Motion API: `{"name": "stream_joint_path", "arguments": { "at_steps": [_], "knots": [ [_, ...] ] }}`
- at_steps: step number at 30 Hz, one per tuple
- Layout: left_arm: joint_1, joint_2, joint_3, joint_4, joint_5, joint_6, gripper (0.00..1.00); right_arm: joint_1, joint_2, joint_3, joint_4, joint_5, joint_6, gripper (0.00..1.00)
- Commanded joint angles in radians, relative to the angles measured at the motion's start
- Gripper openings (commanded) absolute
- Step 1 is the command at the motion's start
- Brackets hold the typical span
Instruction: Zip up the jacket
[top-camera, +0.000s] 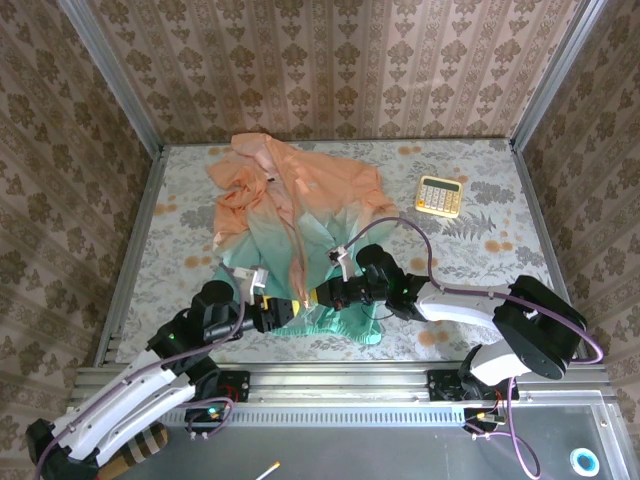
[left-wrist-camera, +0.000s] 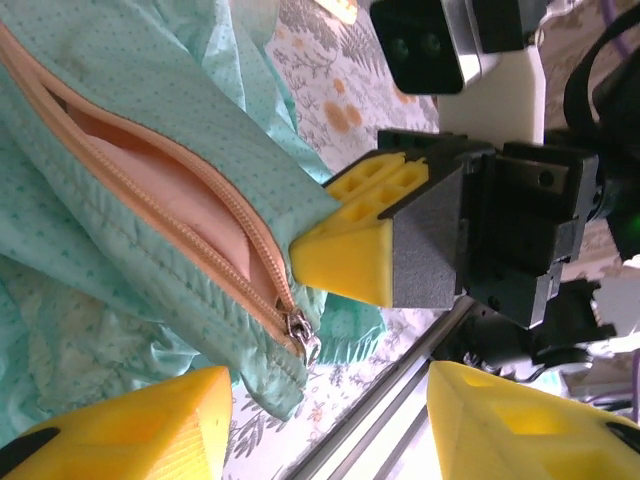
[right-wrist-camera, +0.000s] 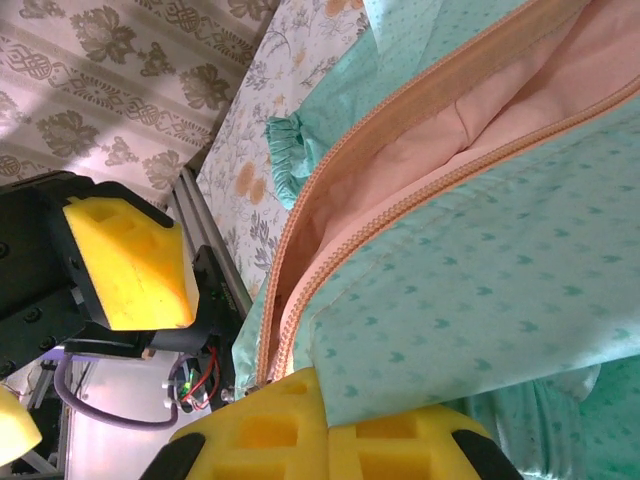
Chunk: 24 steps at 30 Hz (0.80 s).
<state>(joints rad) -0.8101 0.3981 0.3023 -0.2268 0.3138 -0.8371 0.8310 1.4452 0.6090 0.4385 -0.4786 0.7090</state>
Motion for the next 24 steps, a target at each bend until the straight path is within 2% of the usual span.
{"name": "stream_joint_path", "arguments": {
  "at_steps": [1,5,11,18,22,24],
  "knots": [
    [-0.015,-0.029,-0.064,0.07,-0.054,-0.126,0.54,-0.003,-0.016,-0.013,0.073,0.023,0.023,0.0],
    [-0.078,-0.029,-0.111,0.14,-0.128,-0.182,0.53,-0.003,-0.008,-0.017,0.1,0.031,0.042,0.0],
    [-0.145,-0.027,-0.181,0.287,-0.2,-0.245,0.46,-0.003,-0.002,-0.016,0.116,0.044,0.061,0.0],
    [-0.162,0.008,-0.206,0.366,-0.204,-0.245,0.36,-0.003,0.01,-0.008,0.12,0.043,0.066,0.0],
    [-0.162,0.026,-0.21,0.387,-0.199,-0.241,0.35,-0.003,0.02,-0.002,0.128,0.038,0.07,0.0],
    [-0.162,0.03,-0.213,0.394,-0.196,-0.241,0.28,-0.003,0.021,-0.002,0.131,0.038,0.072,0.0]
  ]
}}
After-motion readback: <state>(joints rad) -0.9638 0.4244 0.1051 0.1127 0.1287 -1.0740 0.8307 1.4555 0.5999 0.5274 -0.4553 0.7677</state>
